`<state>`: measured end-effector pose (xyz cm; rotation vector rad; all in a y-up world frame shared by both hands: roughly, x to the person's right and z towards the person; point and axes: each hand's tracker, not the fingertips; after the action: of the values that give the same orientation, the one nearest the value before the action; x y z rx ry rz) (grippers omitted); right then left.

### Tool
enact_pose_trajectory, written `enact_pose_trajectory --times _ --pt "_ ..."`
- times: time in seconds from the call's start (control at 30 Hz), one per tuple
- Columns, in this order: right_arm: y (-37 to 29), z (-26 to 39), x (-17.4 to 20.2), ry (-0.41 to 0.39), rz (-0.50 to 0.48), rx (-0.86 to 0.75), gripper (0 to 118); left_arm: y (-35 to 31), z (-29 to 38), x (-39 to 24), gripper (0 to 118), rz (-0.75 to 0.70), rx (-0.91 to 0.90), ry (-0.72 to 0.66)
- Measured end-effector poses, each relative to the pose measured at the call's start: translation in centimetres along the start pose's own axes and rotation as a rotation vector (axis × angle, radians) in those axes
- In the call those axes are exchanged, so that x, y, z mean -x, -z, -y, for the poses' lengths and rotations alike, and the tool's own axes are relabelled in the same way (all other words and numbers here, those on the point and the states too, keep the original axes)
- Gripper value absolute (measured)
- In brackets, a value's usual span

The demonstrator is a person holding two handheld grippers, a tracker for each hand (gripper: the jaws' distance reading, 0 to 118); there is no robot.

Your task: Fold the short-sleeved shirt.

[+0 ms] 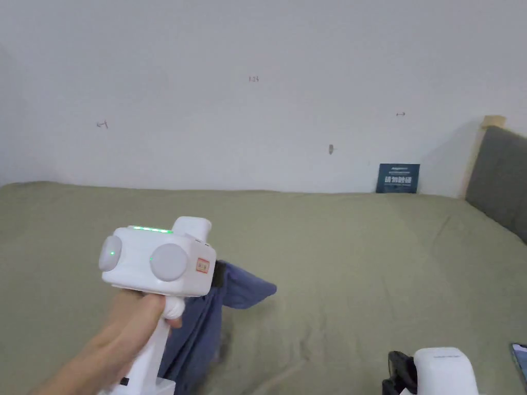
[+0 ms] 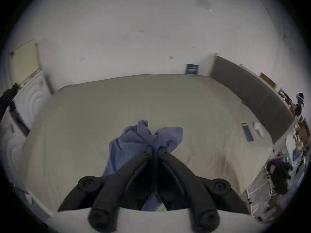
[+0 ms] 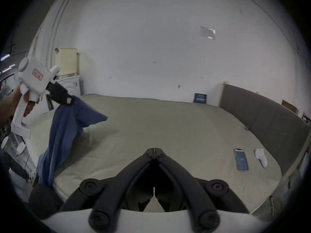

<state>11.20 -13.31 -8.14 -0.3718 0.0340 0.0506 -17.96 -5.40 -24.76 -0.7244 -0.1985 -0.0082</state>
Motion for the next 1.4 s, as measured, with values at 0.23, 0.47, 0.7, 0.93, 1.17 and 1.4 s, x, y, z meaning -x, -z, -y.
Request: enact_pose_trajectory --times 0.23,0.47,0.7,0.93,1.17,1.4 --pt "1.6 1.5 -4.4 0.037 0.107 0.056 0 10.2 -2.4 -9.9 4 0.216 0.06 0.047" --pt "4.7 3.9 -6.1 0.067 0.138 0.145 0 20.4 2.5 -12.6 6 0.216 0.222 0.042" --pt "5.8 4.2 -5.3 0.06 0.121 0.171 0 17.8 5.6 -9.8 118 0.135 0.076 0.118" --pt "3.2 1.8 -2.9 0.055 0.085 0.059 0 0.5 8.8 -1.7 0 -0.066 -0.232 0.064" --pt "-1.1 0.8 0.1 0.03 0.05 -0.029 0 -14.1 15.1 6.3 0 -0.187 -0.342 -0.122" --pt "-2.6 0.2 2.2 0.021 0.005 -0.051 0 -18.1 18.5 10.3 0 -0.285 -0.311 -0.161"
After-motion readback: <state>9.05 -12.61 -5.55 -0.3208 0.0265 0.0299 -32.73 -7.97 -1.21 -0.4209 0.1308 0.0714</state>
